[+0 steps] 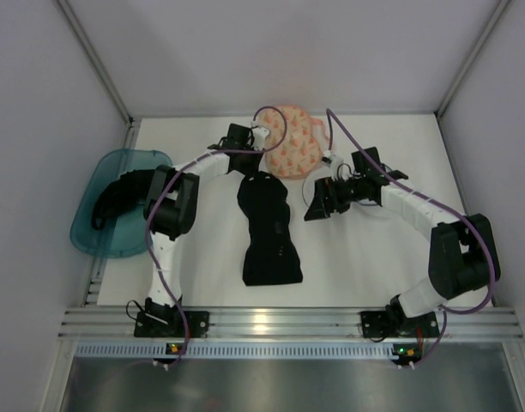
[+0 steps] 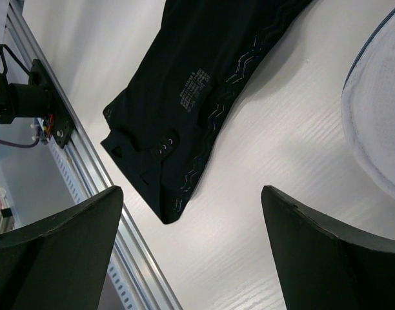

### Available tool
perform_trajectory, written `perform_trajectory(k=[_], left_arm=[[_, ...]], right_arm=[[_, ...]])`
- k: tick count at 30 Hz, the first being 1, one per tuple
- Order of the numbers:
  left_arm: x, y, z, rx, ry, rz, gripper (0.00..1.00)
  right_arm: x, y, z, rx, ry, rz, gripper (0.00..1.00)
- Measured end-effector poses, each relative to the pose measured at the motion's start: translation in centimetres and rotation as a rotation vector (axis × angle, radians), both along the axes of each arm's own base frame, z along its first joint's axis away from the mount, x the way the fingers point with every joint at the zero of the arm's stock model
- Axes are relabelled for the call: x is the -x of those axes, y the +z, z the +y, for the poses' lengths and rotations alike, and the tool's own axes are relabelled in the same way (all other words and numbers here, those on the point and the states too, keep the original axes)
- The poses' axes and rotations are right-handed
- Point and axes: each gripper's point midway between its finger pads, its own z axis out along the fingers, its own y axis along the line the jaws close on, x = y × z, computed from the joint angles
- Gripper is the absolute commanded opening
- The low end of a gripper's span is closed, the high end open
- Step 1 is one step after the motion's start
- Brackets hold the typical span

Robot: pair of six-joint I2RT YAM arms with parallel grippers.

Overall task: Place the bra in the laundry bag and zip it closed
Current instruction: Adjust the bra at the center of the board.

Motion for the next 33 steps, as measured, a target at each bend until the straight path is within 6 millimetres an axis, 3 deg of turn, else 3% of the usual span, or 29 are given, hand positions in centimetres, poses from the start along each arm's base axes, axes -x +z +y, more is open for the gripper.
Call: perform_trajectory(k=[5,12,15,18,21,24,27,33], left_arm=[[0.2,-0.1,0.1,-0.009,0.0,0.011,0.0],[1.3,1.3,0.9,-0.014,0.014,0.039,0.0],[1.5,4.1,1.0,0.004,0.012,0.003,0.0],[2.1,8.6,0.8,0.049,-0.005,-0.064,0.0],[3.7,12.7,0.6,0.094,-0.034,-0.126,0.0],[5.5,14.8,0.4,0.121,-0.065,-0.156,0.0],[8.0,14.7,-0.1,0.132,-0.107,-0.147,0.0],[14.5,10.1,-1.8,0.11,-0.206,-0.011,0.0]], right_arm=[[0.1,0.1,0.0,-0.012,0.005,0.005,0.88],[0.4,0.9,0.2,-0.042,0.019,0.0,0.87],[0.6,1.6,0.3,-0.055,0.024,-0.013,0.87],[0.9,2.1,0.3,-0.068,0.032,-0.022,0.87],[1.3,2.1,0.3,-0.072,0.035,-0.02,0.87],[1.6,1.9,0.2,-0.072,0.036,-0.011,0.87],[1.7,1.8,0.2,-0.071,0.036,-0.008,0.87],[1.7,1.8,0.2,-0.073,0.037,-0.007,0.87]])
